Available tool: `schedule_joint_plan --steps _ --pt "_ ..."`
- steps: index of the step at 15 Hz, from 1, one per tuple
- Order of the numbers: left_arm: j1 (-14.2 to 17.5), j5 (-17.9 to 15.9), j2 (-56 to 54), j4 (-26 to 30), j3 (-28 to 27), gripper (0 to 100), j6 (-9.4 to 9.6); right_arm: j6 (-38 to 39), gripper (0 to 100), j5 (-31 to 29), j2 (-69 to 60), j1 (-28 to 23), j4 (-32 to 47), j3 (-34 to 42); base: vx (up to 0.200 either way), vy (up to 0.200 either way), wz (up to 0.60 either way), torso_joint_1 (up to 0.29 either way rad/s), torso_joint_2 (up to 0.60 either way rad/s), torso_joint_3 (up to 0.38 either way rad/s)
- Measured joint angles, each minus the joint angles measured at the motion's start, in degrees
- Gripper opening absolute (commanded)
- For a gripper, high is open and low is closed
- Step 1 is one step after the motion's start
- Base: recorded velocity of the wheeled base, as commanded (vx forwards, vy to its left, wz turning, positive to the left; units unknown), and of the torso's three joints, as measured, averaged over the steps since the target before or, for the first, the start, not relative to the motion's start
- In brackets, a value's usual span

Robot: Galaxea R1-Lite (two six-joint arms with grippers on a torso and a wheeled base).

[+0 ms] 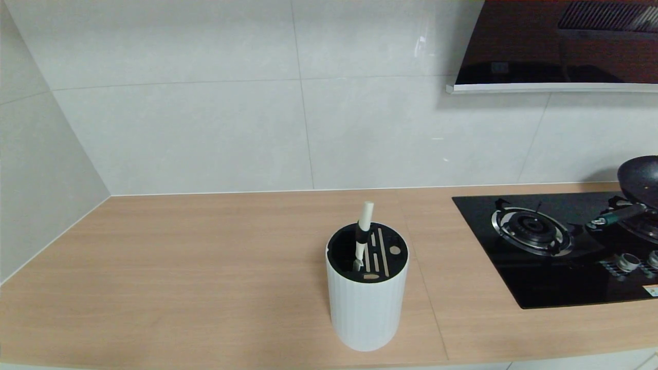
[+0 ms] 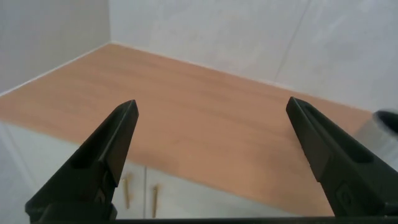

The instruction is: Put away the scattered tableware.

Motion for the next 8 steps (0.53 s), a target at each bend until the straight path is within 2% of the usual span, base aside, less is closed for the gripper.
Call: schedule_joint_plan --steps 2,5,6,7,8 --pt "1.4 -0.2 -1.9 -1.6 4.7 100 0.83 -0.3 100 -0.7 -0.8 -0.3 -1.1 4.7 0.0 0.0 0.0 0.0 0.0 0.0" --pt "1.9 -2.3 -3.0 -7.6 12.5 100 4.13 -2.5 100 -0.8 -1.2 -0.4 -7.4 12.5 0.0 0.0 0.0 0.0 0.0 0.0" --pt "2.0 -4.0 -3.1 -10.3 15.3 100 5.5 -2.8 100 -0.6 -1.3 -0.4 -7.1 13.4 0.0 0.0 0.0 0.0 0.0 0.0" --pt "2.0 -8.1 -3.2 -11.2 16.8 100 6.11 -3.5 100 -0.4 -1.3 -0.4 -7.2 13.9 0.0 0.0 0.0 0.0 0.0 0.0" --pt "2.0 -10.6 -3.2 -11.2 17.4 100 6.68 -4.4 100 -0.4 -1.3 -0.4 -7.3 13.9 0.0 0.0 0.0 0.0 0.0 0.0"
